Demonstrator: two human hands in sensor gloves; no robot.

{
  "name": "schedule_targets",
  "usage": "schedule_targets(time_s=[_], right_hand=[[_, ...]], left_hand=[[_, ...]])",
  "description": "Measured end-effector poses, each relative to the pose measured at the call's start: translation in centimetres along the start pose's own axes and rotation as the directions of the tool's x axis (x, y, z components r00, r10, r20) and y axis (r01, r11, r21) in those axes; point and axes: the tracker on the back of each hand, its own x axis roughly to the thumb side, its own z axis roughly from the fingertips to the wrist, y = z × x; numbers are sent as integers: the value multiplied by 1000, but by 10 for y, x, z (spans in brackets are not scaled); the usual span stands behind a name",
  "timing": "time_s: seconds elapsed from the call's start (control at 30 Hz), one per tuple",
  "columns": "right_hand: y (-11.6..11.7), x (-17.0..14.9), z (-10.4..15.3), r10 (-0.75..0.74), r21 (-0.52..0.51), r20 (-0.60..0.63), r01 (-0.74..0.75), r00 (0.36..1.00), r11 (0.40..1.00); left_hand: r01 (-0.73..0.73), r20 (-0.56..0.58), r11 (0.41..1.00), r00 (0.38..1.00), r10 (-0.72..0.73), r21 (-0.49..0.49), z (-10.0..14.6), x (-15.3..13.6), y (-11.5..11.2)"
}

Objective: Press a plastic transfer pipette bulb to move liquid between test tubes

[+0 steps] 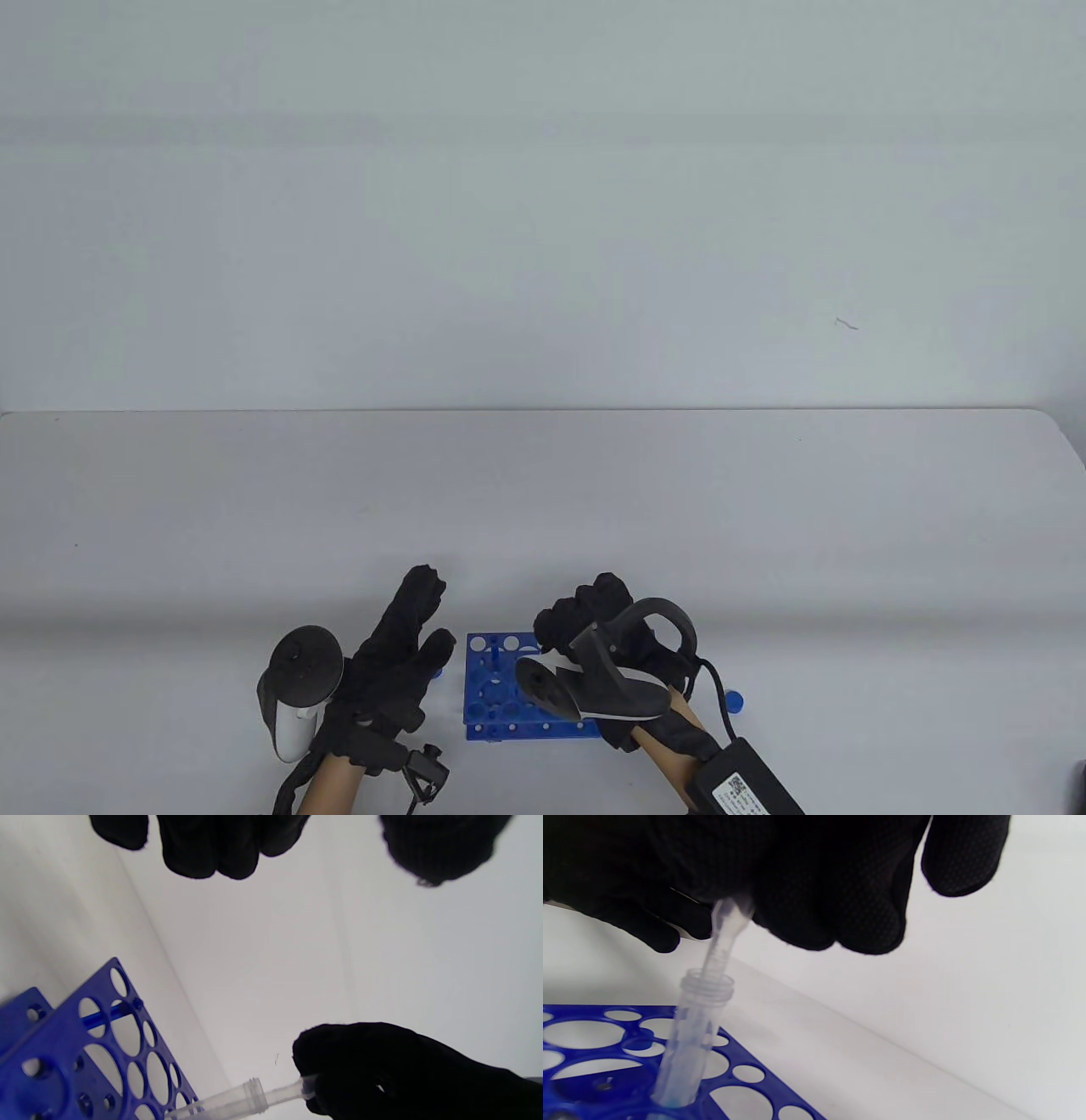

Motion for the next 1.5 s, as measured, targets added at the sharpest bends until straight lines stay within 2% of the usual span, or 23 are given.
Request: schedule_targets(time_s=[0.77, 0.9, 1.17, 1.37, 1.5], right_hand=[[-2, -10, 1, -103, 13, -58, 103, 993, 995], [-18, -27, 5, -170, -19, -103, 169, 980, 985], [-72, -76, 31, -340, -122, -167, 323, 925, 939], [-104, -98, 55, -323, -90, -200, 311, 925, 946], [-109, -101, 60, -302, -32, -215, 302, 929, 953]], left_hand=[[1, -1, 1000, 1000, -1, 0, 0, 0, 0], [1, -1, 1000, 1000, -1, 0, 0, 0, 0], [1, 0, 1000, 1000, -1, 2, 0, 0, 0], [5, -2, 1000, 1000, -5, 2, 0, -1, 0], [8, -3, 1000, 1000, -8, 2, 1, -1, 0]])
